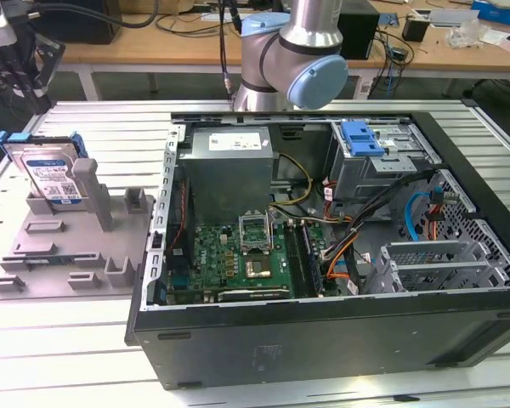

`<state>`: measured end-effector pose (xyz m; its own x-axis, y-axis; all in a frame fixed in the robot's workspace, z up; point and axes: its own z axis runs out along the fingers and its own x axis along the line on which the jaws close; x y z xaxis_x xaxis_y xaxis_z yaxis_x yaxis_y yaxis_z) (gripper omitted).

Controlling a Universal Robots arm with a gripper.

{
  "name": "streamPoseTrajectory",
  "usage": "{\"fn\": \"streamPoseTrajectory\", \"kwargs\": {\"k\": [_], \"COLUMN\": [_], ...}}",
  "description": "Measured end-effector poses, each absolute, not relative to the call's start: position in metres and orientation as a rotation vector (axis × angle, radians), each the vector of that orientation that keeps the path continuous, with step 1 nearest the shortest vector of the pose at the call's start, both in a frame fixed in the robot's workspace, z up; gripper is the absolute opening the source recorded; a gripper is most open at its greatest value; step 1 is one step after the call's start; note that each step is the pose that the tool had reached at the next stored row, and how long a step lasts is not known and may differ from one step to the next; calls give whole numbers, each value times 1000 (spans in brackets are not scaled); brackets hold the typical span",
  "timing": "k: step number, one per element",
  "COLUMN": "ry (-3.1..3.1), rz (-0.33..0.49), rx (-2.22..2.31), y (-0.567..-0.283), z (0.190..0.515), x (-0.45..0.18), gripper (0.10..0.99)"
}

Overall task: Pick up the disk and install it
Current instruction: 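Reach for the disk, then pick up the disk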

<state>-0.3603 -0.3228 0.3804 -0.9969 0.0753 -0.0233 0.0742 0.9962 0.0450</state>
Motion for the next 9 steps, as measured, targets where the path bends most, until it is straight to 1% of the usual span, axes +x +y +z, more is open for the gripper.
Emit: {"fn": "streamPoseTrajectory", "kwargs": {"k": [9], "ry": [3114], "rz": [69], "rx": [117], "y": [-322], "z": [380], "x": [-361], "gripper": [106]}}
